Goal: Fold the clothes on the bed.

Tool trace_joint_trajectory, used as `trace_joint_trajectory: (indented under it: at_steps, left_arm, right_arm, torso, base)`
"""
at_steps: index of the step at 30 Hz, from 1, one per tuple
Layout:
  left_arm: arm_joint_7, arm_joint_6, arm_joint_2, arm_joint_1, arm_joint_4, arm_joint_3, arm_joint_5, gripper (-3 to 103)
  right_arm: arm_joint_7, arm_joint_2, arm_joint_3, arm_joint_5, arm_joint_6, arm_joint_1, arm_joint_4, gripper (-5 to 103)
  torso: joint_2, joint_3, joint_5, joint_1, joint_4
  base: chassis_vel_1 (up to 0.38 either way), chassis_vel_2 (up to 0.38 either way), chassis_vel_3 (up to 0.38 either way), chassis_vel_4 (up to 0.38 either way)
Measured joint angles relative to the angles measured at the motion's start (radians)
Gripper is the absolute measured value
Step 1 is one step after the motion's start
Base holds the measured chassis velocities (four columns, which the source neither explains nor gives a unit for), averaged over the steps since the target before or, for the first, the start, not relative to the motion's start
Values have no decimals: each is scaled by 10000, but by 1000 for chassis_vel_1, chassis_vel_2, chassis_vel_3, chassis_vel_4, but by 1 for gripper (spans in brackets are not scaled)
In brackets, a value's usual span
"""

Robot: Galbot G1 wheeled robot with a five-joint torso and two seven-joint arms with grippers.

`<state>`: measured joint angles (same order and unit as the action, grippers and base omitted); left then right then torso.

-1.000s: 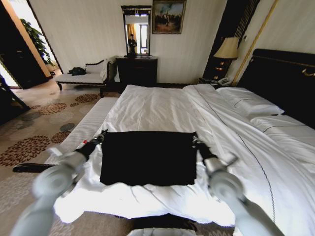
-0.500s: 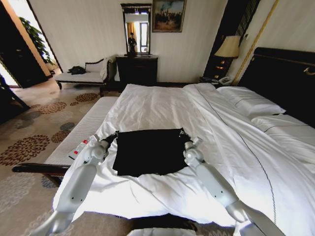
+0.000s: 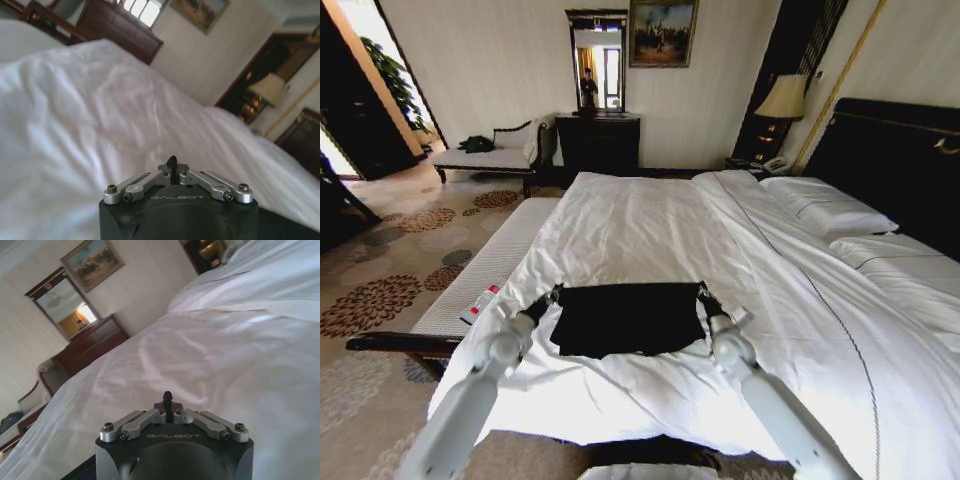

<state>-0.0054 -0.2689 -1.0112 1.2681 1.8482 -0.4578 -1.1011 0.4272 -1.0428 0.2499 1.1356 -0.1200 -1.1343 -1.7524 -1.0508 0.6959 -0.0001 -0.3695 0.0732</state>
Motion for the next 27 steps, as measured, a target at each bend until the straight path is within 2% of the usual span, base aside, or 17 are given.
trace_joint_trajectory:
  at_steps: [3, 7, 12, 24, 25, 26, 27]
  left_arm:
    - [-22, 94, 49, 952, 258, -140, 567, 2]
    - [-45, 165, 7, 1479, 280, -259, 991, 2]
    - [-73, 192, -157, 1614, 283, -254, 1345, 2]
    - [-227, 268, -259, 1870, 455, -378, 1689, 0]
    - [-321, 264, -277, 1882, 553, -410, 1729, 6]
    - [-388, 246, -288, 1927, 679, -486, 1821, 6]
    - [-437, 229, -296, 1989, 803, -574, 1925, 11]
  right_arm:
    - [324, -32, 232, -46, 12, -726, -668, 1]
    - [476, -143, 145, -486, 33, -1511, -1114, 1]
    - [528, -430, -34, -866, 31, -1668, -865, 1]
    - [569, -590, -61, -1338, 50, -2189, -939, 1]
    - [559, -593, -40, -1421, 96, -2283, -1088, 1]
    - [553, -585, 12, -1490, 155, -2395, -1305, 6]
    - [556, -580, 73, -1524, 215, -2489, -1514, 11]
  torso:
    - [0, 0, -2, 0, -2]
    - [0, 1, 0, -1, 2]
    - [2, 2, 3, -3, 1]
    - [3, 3, 1, -5, 1]
    - [3, 3, 0, -5, 1]
    - [4, 3, 1, -6, 2]
    - [4, 3, 1, -6, 2]
  base:
    - [0, 0, 0, 0]
    - [0, 0, 0, 0]
    - [0, 0, 0, 0]
    - [0, 0, 0, 0]
    - [0, 0, 0, 0]
    - [0, 0, 0, 0]
    - [0, 0, 0, 0]
